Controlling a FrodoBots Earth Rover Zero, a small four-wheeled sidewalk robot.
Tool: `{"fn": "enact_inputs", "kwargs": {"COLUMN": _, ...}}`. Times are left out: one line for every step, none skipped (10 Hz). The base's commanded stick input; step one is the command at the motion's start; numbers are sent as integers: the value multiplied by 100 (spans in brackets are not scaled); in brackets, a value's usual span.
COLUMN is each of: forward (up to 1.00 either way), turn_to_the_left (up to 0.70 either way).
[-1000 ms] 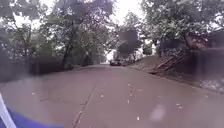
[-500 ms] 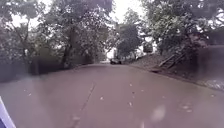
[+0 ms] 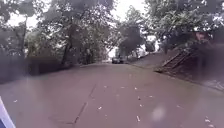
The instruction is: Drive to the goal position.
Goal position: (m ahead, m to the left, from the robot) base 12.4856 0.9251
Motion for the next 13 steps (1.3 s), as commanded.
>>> {"fn": "enact_inputs", "kwargs": {"forward": 70, "turn_to_the_left": 0}}
{"fn": "enact_inputs", "kwargs": {"forward": 70, "turn_to_the_left": 0}}
{"fn": "enact_inputs", "kwargs": {"forward": 70, "turn_to_the_left": 0}}
{"fn": "enact_inputs", "kwargs": {"forward": 70, "turn_to_the_left": 0}}
{"fn": "enact_inputs", "kwargs": {"forward": 70, "turn_to_the_left": 0}}
{"fn": "enact_inputs", "kwargs": {"forward": 70, "turn_to_the_left": 0}}
{"fn": "enact_inputs", "kwargs": {"forward": 70, "turn_to_the_left": 0}}
{"fn": "enact_inputs", "kwargs": {"forward": 70, "turn_to_the_left": 0}}
{"fn": "enact_inputs", "kwargs": {"forward": 70, "turn_to_the_left": 0}}
{"fn": "enact_inputs", "kwargs": {"forward": 70, "turn_to_the_left": 0}}
{"fn": "enact_inputs", "kwargs": {"forward": 70, "turn_to_the_left": 0}}
{"fn": "enact_inputs", "kwargs": {"forward": 70, "turn_to_the_left": 0}}
{"fn": "enact_inputs", "kwargs": {"forward": 70, "turn_to_the_left": 0}}
